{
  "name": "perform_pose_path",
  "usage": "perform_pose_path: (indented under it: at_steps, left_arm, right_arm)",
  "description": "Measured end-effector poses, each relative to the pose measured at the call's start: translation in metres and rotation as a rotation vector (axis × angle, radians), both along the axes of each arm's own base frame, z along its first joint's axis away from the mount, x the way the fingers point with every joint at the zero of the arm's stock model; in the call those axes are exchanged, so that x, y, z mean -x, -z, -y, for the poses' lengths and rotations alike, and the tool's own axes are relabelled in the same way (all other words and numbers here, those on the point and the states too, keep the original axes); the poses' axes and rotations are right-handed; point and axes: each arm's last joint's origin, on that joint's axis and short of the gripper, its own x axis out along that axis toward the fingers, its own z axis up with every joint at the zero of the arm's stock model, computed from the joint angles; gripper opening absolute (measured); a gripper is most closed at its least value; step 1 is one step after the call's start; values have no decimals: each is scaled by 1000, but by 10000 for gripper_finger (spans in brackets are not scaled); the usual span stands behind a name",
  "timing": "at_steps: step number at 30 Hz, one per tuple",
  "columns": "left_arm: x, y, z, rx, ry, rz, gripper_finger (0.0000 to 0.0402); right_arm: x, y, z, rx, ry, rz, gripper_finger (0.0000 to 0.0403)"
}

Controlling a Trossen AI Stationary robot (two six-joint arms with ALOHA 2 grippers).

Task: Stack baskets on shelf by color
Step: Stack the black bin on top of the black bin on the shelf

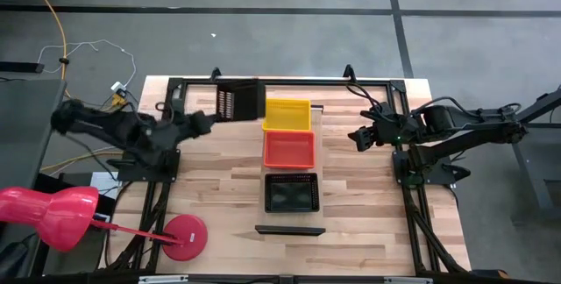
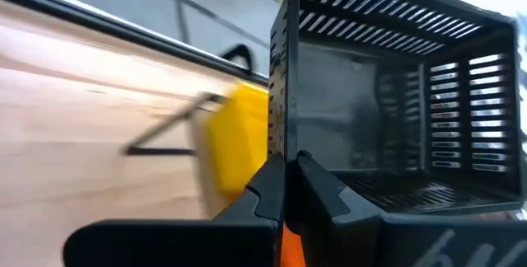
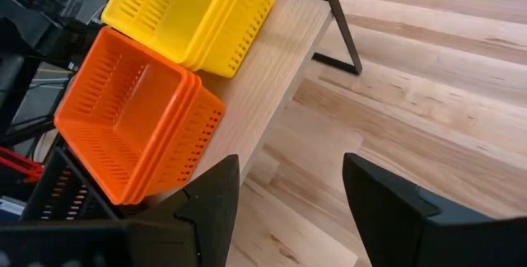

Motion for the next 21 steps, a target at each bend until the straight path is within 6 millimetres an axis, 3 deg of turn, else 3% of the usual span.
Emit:
perform_pose_path:
  at_steps: [5, 9, 15, 21]
  left_arm:
    - [-34, -40, 44, -57, 111, -22, 0]
    - [-63, -60, 76, -41, 179, -128, 0]
    - [-98, -72, 115, 102, 248, -319, 0]
    - [-116, -78, 147, 254, 246, -396, 0]
  right_arm:
    - [0, 0, 1, 18, 17, 2, 204]
    - [0, 0, 1, 39, 36, 5, 204]
    - [1, 0, 2, 43, 38, -5, 204]
    - [1, 0, 2, 63, 50, -9, 204]
